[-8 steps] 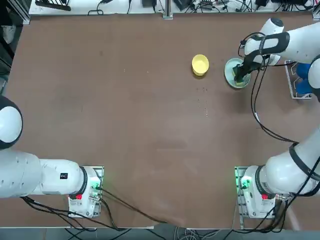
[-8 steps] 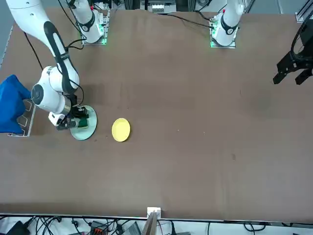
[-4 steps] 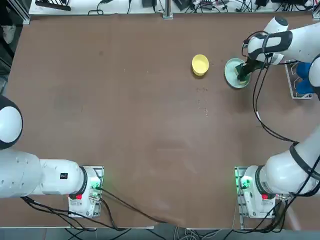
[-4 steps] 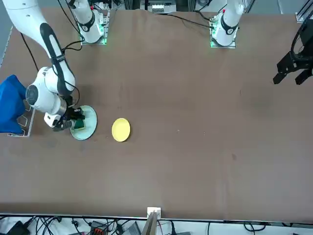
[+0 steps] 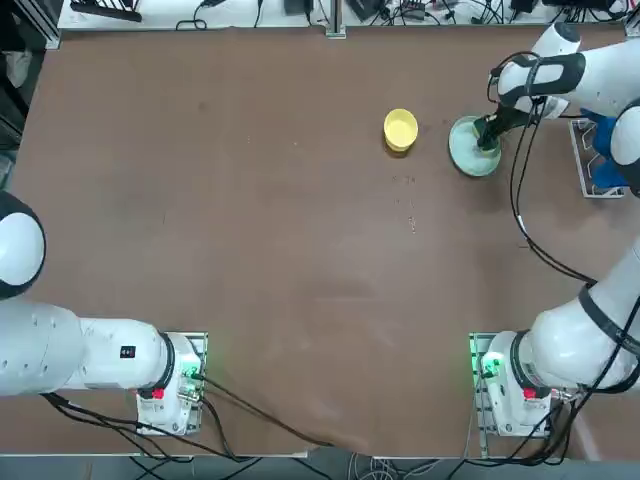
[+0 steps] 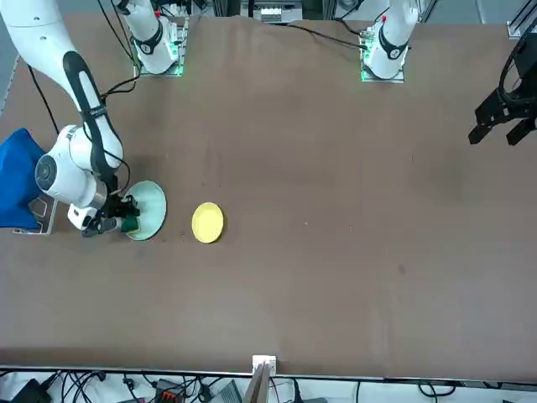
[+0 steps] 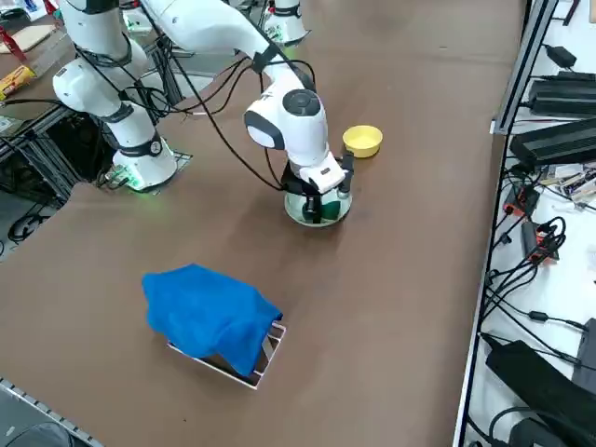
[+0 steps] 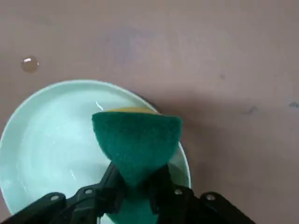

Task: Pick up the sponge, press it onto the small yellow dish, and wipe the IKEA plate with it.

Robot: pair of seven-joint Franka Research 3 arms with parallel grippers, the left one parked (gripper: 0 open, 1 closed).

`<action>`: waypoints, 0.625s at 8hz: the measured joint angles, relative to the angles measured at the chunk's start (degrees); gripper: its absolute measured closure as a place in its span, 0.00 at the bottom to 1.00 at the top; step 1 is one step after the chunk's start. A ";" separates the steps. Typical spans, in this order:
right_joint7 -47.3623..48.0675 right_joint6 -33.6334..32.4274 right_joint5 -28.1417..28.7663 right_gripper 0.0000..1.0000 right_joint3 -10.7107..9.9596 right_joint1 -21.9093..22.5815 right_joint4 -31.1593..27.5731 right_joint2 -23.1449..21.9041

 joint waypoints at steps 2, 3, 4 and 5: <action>1.37 -0.01 0.12 0.70 0.45 1.29 1.40 1.34; 3.45 -0.01 0.15 0.70 0.66 2.58 1.82 1.69; 5.78 -0.02 0.16 0.70 0.83 3.94 1.87 1.73; 7.67 -0.02 0.16 0.70 0.92 5.04 1.87 1.73</action>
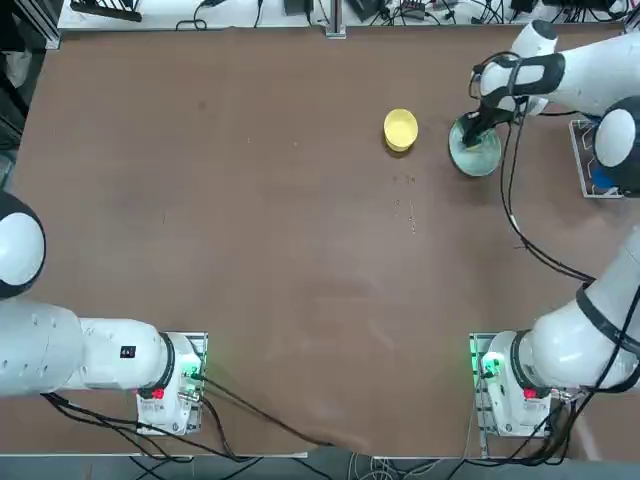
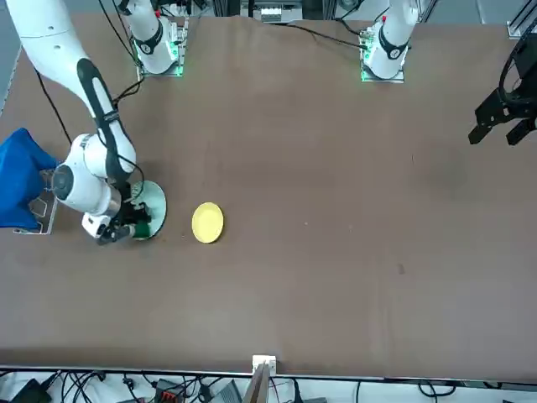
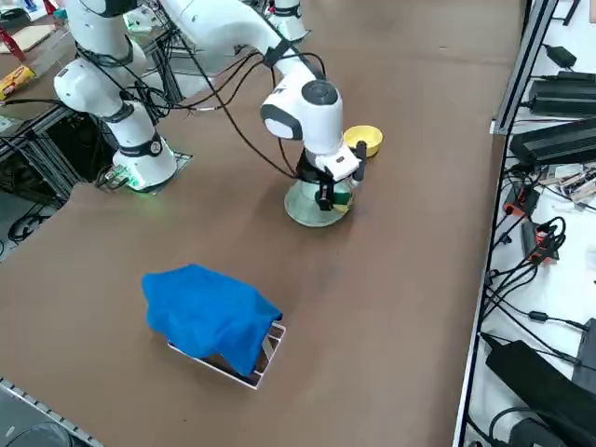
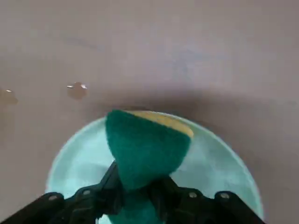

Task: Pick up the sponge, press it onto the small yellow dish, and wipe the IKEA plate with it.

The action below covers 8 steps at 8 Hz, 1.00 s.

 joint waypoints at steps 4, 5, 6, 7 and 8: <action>3.08 -1.93 0.42 0.70 1.34 0.53 -0.28 -0.43; 3.25 -2.17 0.50 0.70 1.36 0.52 -0.92 -0.87; 3.29 -2.61 0.61 0.70 1.36 0.49 -2.08 -1.75; 3.30 -3.25 0.64 0.70 1.36 0.43 -3.42 -2.75; 3.30 -3.77 0.64 0.70 1.35 0.26 -4.78 -3.74</action>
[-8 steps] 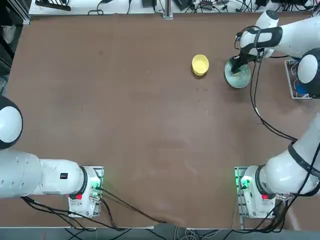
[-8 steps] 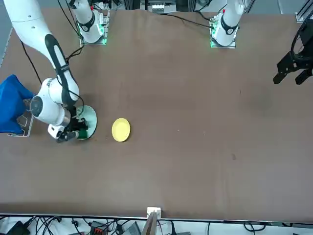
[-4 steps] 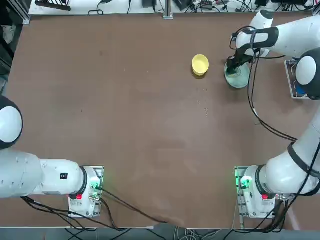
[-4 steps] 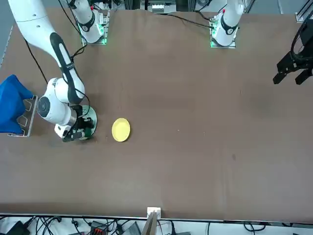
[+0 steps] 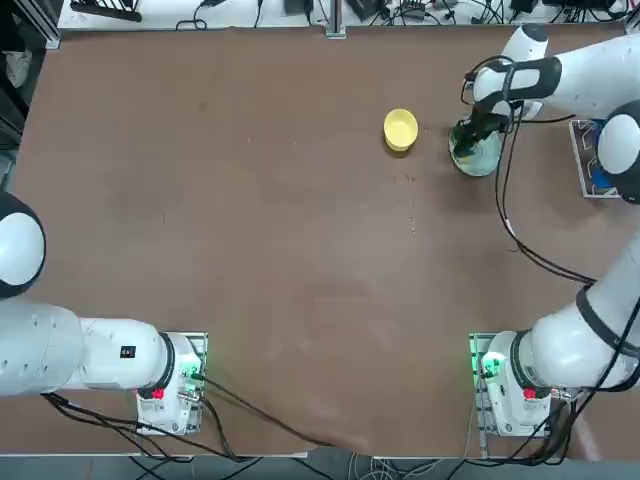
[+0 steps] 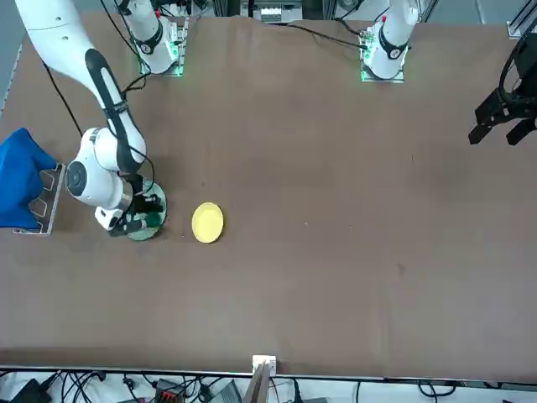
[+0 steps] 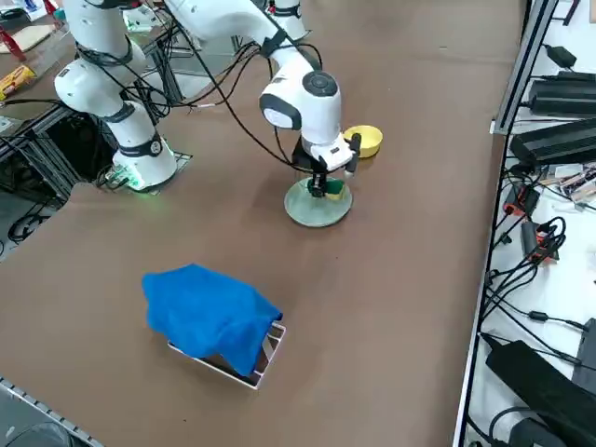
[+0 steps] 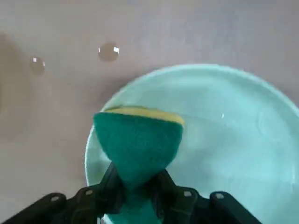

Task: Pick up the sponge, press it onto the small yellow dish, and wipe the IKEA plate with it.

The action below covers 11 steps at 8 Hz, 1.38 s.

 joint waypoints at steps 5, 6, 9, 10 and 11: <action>-7.37 -1.31 -0.03 0.70 -0.75 -4.42 -1.99 -1.65; -8.78 -1.30 -0.08 0.70 -0.84 -5.32 -1.86 -1.66; -9.57 -1.26 -0.14 0.70 -0.84 -5.92 1.30 -1.40; -9.57 -1.75 -0.14 0.71 -0.68 -5.80 2.97 -1.24; -9.50 -3.02 -0.14 0.71 -0.45 -5.69 4.67 -1.16</action>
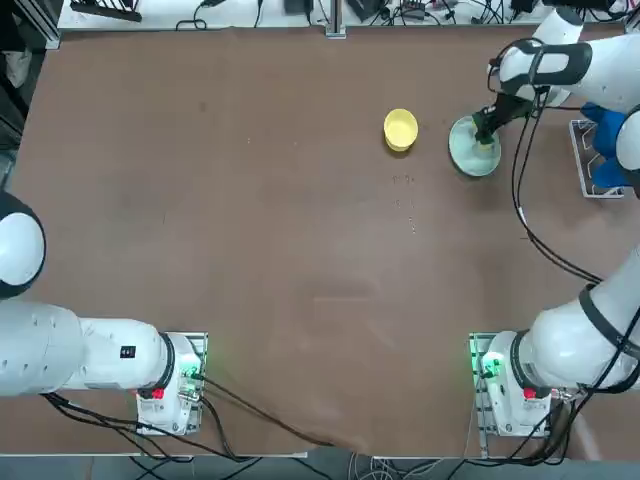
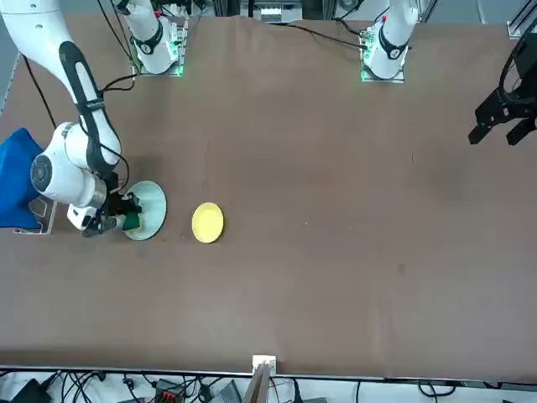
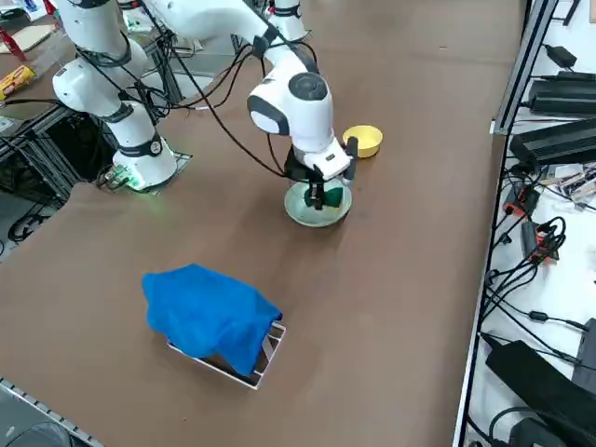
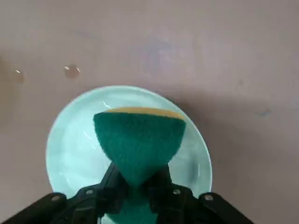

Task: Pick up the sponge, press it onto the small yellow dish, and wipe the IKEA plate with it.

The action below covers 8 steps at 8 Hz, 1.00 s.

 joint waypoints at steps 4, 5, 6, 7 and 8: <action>12.02 -4.42 0.01 0.71 1.50 4.49 2.36 -2.50; 17.32 -5.28 0.01 0.71 1.65 7.56 1.19 -4.49; 22.22 -5.44 0.02 0.71 1.76 10.72 -0.94 -6.81; 26.78 -4.68 0.03 0.71 1.84 13.78 -3.85 -9.25; 31.22 -2.13 0.05 0.71 1.91 16.95 -7.56 -11.62</action>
